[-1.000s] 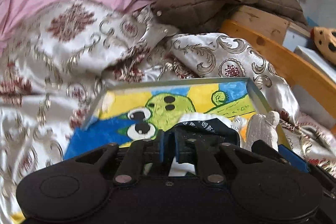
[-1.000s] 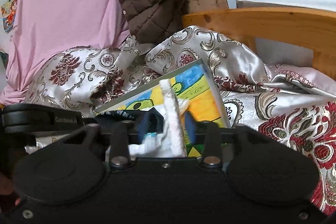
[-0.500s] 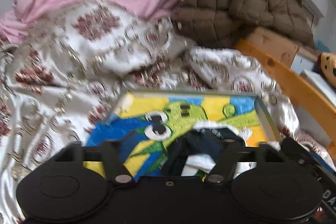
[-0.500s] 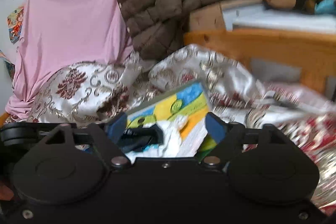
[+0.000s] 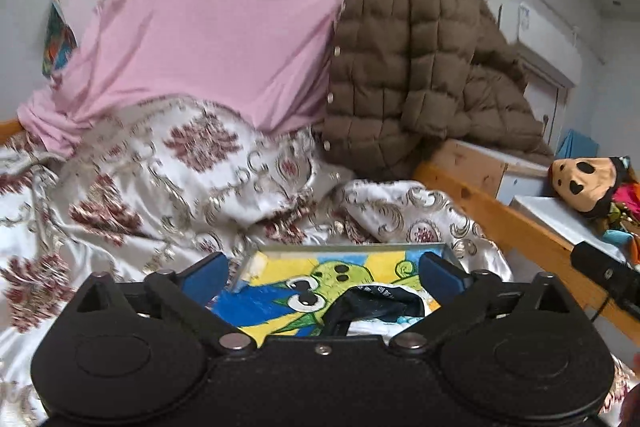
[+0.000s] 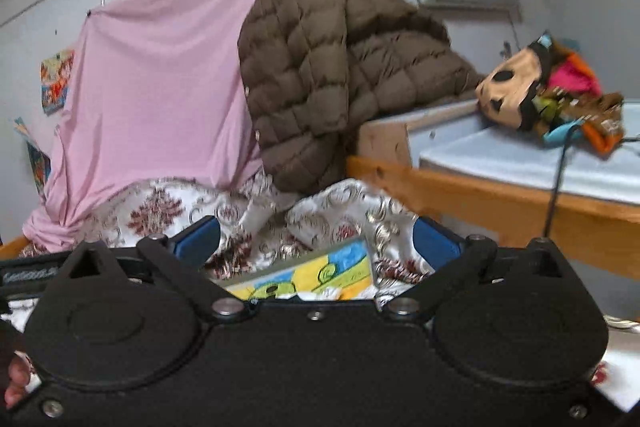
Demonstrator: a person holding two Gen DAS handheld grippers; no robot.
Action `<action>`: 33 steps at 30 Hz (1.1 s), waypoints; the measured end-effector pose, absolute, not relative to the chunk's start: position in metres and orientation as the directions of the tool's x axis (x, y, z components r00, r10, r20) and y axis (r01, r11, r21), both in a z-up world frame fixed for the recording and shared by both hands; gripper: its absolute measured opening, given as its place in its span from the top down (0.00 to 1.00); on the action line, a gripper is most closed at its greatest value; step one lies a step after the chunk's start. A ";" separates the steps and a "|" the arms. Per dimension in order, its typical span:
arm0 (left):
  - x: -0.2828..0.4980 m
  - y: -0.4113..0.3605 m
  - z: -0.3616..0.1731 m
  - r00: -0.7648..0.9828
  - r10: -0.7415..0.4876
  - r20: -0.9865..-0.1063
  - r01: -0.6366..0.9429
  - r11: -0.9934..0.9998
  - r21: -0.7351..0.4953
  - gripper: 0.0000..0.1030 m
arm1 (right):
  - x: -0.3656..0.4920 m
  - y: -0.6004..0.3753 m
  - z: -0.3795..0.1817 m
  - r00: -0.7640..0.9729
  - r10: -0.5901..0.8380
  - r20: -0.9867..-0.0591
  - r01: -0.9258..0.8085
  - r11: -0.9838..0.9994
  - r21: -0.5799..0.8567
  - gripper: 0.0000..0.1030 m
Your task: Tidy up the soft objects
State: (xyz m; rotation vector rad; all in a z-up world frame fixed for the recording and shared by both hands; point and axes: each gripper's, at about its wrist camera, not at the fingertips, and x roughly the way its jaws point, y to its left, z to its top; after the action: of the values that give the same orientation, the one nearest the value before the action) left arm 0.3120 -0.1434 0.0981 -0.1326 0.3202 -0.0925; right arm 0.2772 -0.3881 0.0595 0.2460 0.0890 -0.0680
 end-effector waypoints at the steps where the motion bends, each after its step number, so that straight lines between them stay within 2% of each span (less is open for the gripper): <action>1: 0.301 -0.141 0.098 0.949 -0.113 -0.295 0.075 0.988 -0.137 0.01 | 0.268 -0.388 0.059 0.995 -0.061 -0.084 0.079 0.969 0.233 0.01; 7: 0.243 -0.120 0.095 0.962 -0.120 -0.247 0.093 0.988 -0.120 0.01 | 0.211 -0.374 0.064 0.997 -0.065 -0.051 0.072 0.988 0.139 0.01; 12: 0.200 -0.105 0.090 0.970 -0.117 -0.212 0.099 0.991 -0.093 0.01 | 0.174 -0.350 0.057 0.996 -0.049 -0.068 0.055 0.994 0.090 0.01; 18: 0.157 -0.084 0.075 0.971 -0.119 -0.210 0.107 0.992 -0.068 0.01 | 0.133 -0.317 0.036 0.995 -0.030 -0.093 0.033 0.999 0.032 0.01; 33: 0.081 -0.023 0.031 0.951 -0.077 -0.301 0.070 0.997 -0.032 0.01 | 0.064 -0.270 0.017 0.987 -0.027 -0.157 0.022 0.999 -0.032 0.01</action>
State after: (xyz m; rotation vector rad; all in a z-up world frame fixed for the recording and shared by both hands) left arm 0.0806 -0.0226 0.0308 -0.0207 0.3066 -0.0746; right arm 0.0644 -0.2696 0.0168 -0.0297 0.1577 -0.0248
